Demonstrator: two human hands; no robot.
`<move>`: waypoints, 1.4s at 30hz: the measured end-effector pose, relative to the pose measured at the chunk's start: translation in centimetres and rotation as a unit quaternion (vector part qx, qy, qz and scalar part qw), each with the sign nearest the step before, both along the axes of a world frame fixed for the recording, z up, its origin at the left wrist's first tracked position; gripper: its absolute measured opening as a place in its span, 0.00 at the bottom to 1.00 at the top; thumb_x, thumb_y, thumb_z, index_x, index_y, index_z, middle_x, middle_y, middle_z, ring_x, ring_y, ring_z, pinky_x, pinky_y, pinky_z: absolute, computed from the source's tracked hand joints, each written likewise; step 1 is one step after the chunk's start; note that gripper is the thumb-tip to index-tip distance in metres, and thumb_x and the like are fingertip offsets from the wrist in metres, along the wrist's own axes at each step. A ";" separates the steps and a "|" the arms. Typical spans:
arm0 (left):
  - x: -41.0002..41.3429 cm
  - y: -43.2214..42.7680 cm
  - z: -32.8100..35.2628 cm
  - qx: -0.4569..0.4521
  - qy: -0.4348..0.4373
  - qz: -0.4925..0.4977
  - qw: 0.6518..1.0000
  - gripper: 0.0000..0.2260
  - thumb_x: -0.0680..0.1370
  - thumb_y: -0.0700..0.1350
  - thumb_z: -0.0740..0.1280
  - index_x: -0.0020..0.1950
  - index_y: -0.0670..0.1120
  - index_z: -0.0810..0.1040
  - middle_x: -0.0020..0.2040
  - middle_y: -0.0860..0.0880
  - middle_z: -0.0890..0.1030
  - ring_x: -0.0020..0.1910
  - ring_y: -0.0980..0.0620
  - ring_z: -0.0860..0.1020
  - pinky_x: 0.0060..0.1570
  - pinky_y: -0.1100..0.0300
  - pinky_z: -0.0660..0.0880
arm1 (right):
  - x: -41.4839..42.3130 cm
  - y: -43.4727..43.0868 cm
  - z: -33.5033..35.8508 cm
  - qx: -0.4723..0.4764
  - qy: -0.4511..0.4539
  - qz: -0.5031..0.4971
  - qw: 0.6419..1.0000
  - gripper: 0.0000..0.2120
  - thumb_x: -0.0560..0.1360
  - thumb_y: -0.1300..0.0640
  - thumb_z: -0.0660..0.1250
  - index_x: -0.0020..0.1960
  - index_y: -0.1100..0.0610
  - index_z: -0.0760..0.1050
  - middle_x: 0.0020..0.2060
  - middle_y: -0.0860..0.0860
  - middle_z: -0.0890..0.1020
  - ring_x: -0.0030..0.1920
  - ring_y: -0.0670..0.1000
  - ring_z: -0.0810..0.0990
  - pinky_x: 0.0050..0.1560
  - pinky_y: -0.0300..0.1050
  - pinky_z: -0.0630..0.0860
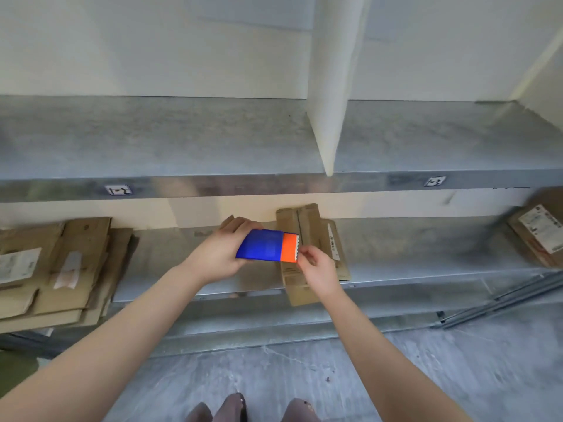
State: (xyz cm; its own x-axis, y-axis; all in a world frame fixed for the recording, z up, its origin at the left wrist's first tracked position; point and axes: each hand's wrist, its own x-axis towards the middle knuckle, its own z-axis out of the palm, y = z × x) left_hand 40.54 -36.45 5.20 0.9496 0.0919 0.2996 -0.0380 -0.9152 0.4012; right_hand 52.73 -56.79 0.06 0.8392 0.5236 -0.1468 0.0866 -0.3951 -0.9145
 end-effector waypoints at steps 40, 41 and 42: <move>-2.2 -1.6 -4.2 -0.068 0.227 0.174 0.956 0.28 0.69 0.52 0.75 0.68 0.51 0.72 0.60 0.49 0.75 0.59 0.48 0.73 0.57 0.56 0.71 | 7.4 -7.5 -4.6 -0.300 -0.002 0.016 0.954 0.09 0.78 0.46 0.62 0.46 0.48 0.78 0.38 0.48 0.81 0.43 0.53 0.79 0.37 0.42 0.72; -2.0 -1.7 -4.3 -0.063 0.224 0.172 0.957 0.28 0.70 0.53 0.75 0.68 0.52 0.72 0.60 0.49 0.75 0.59 0.48 0.73 0.57 0.56 0.71 | 7.3 -7.3 -4.9 -0.291 0.007 0.011 0.957 0.08 0.77 0.47 0.62 0.46 0.47 0.78 0.39 0.48 0.81 0.43 0.53 0.79 0.39 0.43 0.73; -1.8 -1.7 -4.3 -0.055 0.223 0.169 0.959 0.28 0.69 0.53 0.75 0.68 0.52 0.72 0.60 0.49 0.75 0.59 0.48 0.73 0.57 0.56 0.71 | 7.2 -7.1 -5.2 -0.283 0.019 0.005 0.959 0.07 0.76 0.47 0.63 0.46 0.48 0.78 0.39 0.47 0.81 0.44 0.53 0.79 0.40 0.43 0.75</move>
